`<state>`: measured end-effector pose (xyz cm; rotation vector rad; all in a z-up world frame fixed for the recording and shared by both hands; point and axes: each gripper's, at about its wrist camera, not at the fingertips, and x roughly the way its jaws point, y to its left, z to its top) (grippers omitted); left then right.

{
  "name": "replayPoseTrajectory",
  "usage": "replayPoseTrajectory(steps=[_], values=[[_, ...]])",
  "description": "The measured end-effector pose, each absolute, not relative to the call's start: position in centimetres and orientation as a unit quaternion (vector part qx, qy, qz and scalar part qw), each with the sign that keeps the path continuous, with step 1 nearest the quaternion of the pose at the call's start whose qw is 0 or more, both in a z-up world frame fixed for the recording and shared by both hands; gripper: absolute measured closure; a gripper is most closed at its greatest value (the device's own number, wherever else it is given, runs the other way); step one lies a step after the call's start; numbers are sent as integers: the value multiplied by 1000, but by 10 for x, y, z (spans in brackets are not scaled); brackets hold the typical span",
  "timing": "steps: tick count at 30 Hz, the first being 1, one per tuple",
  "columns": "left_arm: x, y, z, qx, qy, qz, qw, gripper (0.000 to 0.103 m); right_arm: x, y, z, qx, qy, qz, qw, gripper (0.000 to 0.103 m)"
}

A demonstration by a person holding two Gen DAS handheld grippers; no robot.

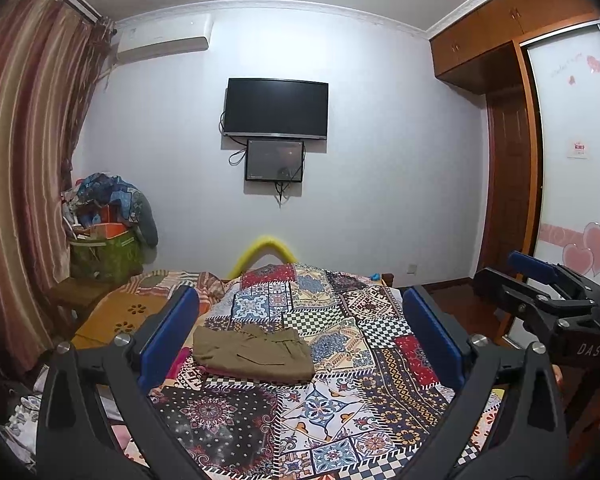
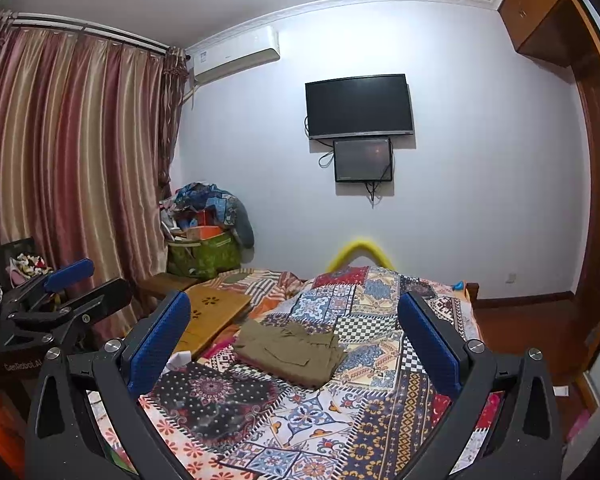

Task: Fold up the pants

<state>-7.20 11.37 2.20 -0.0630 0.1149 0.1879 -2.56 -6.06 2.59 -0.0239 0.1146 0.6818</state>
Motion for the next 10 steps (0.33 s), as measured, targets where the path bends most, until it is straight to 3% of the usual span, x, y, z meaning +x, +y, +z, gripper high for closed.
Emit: replayPoseTrajectory(steps=[10], values=[[-71, 114, 22, -32, 60, 91, 994, 0, -24, -62, 26, -8, 59, 332, 941, 0]])
